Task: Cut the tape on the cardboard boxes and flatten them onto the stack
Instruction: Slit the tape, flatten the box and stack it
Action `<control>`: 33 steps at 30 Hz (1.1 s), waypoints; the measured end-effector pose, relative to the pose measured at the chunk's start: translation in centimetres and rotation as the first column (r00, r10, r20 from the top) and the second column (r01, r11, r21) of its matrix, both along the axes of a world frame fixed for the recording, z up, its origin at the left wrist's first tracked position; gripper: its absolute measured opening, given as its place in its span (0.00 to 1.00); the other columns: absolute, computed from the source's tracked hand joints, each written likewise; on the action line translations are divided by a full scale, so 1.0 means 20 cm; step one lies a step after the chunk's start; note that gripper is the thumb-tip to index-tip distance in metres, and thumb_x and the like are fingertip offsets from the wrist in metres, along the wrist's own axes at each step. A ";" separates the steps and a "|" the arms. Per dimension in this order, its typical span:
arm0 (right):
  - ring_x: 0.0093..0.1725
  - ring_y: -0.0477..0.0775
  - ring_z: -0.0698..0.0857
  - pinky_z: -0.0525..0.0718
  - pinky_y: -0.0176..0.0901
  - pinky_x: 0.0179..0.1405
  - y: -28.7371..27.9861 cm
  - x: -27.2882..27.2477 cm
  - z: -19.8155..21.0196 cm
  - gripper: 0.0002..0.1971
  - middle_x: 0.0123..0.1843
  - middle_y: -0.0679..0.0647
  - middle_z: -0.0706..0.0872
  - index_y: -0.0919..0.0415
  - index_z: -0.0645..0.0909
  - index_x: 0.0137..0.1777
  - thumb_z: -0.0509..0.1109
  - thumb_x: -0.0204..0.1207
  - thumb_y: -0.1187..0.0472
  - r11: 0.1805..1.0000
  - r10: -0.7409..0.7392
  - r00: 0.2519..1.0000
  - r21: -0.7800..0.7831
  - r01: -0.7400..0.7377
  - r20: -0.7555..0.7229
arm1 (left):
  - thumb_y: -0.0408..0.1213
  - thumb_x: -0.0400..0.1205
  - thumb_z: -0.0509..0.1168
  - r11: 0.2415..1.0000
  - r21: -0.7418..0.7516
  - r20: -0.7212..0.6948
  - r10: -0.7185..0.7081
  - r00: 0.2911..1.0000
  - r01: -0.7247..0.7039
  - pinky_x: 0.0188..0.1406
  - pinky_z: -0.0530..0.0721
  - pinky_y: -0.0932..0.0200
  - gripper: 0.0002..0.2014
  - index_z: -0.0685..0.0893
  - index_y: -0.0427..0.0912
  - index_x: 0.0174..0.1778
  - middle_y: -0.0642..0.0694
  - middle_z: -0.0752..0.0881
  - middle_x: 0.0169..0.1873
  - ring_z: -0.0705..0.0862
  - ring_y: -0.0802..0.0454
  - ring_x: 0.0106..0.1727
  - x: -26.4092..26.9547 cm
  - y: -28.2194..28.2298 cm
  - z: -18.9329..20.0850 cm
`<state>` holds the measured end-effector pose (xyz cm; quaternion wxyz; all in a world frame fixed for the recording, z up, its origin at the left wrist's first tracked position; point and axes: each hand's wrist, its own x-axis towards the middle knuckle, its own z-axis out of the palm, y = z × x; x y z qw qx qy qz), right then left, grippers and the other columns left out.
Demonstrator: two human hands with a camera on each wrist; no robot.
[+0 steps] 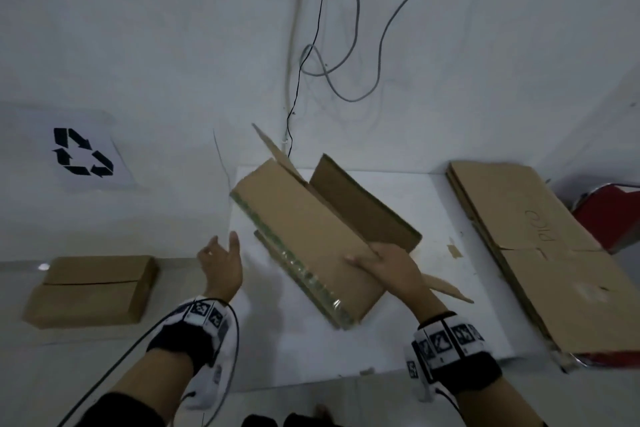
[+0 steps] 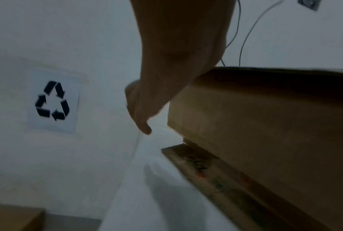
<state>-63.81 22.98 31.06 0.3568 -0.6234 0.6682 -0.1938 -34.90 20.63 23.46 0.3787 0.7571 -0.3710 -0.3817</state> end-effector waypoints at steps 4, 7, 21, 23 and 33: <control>0.50 0.49 0.90 0.86 0.44 0.55 -0.01 0.02 0.06 0.26 0.52 0.50 0.92 0.56 0.90 0.51 0.78 0.66 0.34 0.981 -0.147 0.948 0.161 0.105 0.280 | 0.69 0.81 0.45 0.960 0.175 -0.612 -0.069 0.788 0.220 0.74 0.68 0.46 0.38 0.69 0.43 0.76 0.38 0.84 0.57 0.70 0.34 0.75 -0.24 0.09 0.15; 0.56 0.56 0.88 0.84 0.53 0.65 -0.01 0.06 0.01 0.48 0.57 0.56 0.90 0.63 0.88 0.58 0.75 0.50 0.21 0.962 -0.208 0.951 0.225 0.156 0.230 | 0.62 0.80 0.57 0.941 0.150 -0.722 -0.106 0.684 0.303 0.52 0.86 0.44 0.35 0.77 0.35 0.72 0.27 0.85 0.56 0.83 0.30 0.57 -0.36 0.14 0.16; 0.57 0.52 0.86 0.86 0.42 0.49 0.02 0.06 -0.02 0.22 0.63 0.56 0.84 0.51 0.70 0.62 0.71 0.76 0.41 0.964 -0.260 0.877 0.054 0.261 0.405 | 0.41 0.76 0.70 0.832 -0.449 -0.440 -0.524 0.729 0.327 0.45 0.83 0.68 0.22 0.76 0.45 0.66 0.55 0.86 0.54 0.85 0.59 0.54 -0.30 0.19 0.39; 0.57 0.54 0.87 0.88 0.54 0.56 0.04 0.05 -0.03 0.28 0.60 0.57 0.87 0.47 0.73 0.56 0.70 0.66 0.28 0.970 -0.227 0.887 0.015 0.242 0.402 | 0.50 0.67 0.76 0.827 -0.406 -0.363 -0.536 0.762 0.388 0.47 0.80 0.75 0.39 0.64 0.54 0.72 0.65 0.76 0.62 0.77 0.69 0.60 -0.42 0.15 0.37; 0.64 0.41 0.80 0.80 0.31 0.64 0.25 -0.16 -0.01 0.55 0.70 0.35 0.75 0.37 0.55 0.83 0.73 0.57 0.22 0.987 0.151 0.989 -0.055 -0.150 0.007 | 0.78 0.65 0.61 0.703 -0.296 0.190 -0.620 0.761 0.647 0.46 0.86 0.64 0.41 0.72 0.56 0.68 0.59 0.86 0.50 0.86 0.64 0.47 -0.38 0.08 0.32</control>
